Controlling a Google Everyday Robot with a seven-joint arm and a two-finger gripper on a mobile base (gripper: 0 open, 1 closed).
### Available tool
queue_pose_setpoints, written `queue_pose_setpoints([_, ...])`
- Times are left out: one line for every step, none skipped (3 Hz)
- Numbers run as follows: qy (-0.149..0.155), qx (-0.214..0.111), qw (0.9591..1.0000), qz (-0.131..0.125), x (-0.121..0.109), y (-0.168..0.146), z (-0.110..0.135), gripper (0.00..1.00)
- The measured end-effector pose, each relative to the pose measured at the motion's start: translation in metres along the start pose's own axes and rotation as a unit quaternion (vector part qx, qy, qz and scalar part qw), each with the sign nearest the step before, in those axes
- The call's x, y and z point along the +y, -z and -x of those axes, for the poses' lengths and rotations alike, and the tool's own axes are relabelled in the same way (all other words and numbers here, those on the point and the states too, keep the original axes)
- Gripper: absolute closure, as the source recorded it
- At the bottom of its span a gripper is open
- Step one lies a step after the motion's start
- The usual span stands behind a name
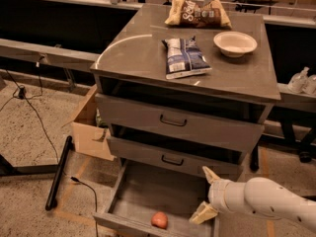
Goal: Pick apple from bottom drawer and place on counter
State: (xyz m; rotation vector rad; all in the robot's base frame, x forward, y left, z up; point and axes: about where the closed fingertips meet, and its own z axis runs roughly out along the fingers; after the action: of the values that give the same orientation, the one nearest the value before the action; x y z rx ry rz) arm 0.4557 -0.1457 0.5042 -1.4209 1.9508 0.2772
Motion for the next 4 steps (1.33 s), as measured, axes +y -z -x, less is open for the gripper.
queue_pose_setpoints([0.005,0.019,0.9997,0.013,0.002,-0.048,-0.025,0.00])
queue_pose_setpoints([-0.016,0.051,0.9984,0.021,-0.006,-0.088,-0.037,0.00])
queue_pose_setpoints([0.006,0.052,0.9979,0.038,-0.002,-0.103,-0.022,0.00])
queue_pose_setpoints([-0.006,0.029,0.9985,0.046,0.000,-0.113,-0.031,0.00])
